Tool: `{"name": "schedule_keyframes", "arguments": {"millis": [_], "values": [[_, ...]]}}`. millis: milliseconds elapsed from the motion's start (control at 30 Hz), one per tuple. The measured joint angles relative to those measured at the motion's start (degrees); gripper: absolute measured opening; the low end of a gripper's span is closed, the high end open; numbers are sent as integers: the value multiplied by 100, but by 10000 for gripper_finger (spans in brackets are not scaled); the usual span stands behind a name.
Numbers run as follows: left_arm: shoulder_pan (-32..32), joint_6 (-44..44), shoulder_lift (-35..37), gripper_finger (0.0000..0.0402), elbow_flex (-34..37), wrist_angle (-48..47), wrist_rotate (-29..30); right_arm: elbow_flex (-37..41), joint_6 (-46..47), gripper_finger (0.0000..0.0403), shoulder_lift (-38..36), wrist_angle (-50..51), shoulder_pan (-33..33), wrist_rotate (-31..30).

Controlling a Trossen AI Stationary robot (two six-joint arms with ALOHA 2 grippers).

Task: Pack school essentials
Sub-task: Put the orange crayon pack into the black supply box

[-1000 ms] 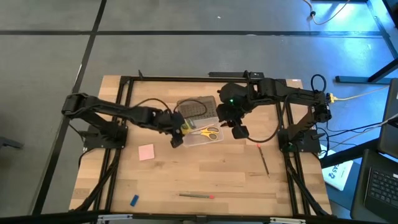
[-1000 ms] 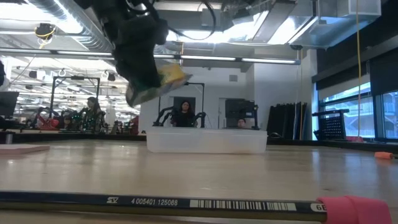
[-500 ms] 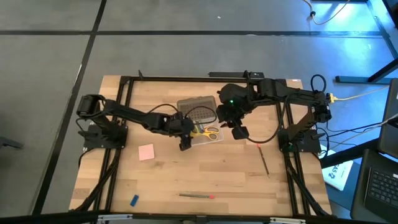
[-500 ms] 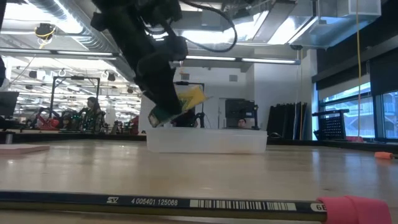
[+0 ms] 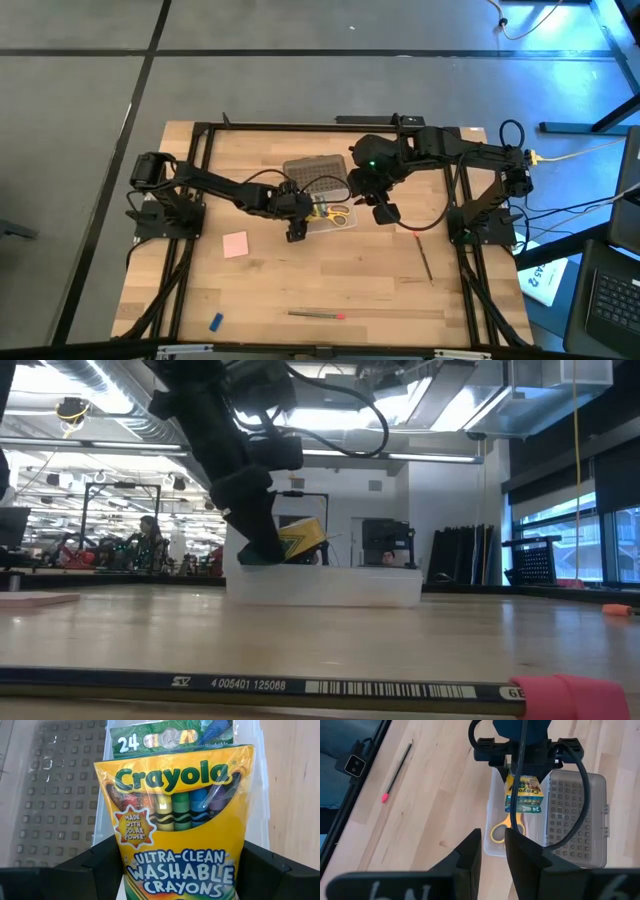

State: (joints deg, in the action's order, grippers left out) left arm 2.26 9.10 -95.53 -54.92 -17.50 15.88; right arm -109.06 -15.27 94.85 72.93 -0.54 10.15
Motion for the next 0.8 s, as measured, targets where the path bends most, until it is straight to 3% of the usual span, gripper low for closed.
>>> {"name": "schedule_keyframes", "arguments": {"millis": [800], "values": [[0,-68,0,293,2,-293,-16,0,-13,88,4,-396,0,0]]}}
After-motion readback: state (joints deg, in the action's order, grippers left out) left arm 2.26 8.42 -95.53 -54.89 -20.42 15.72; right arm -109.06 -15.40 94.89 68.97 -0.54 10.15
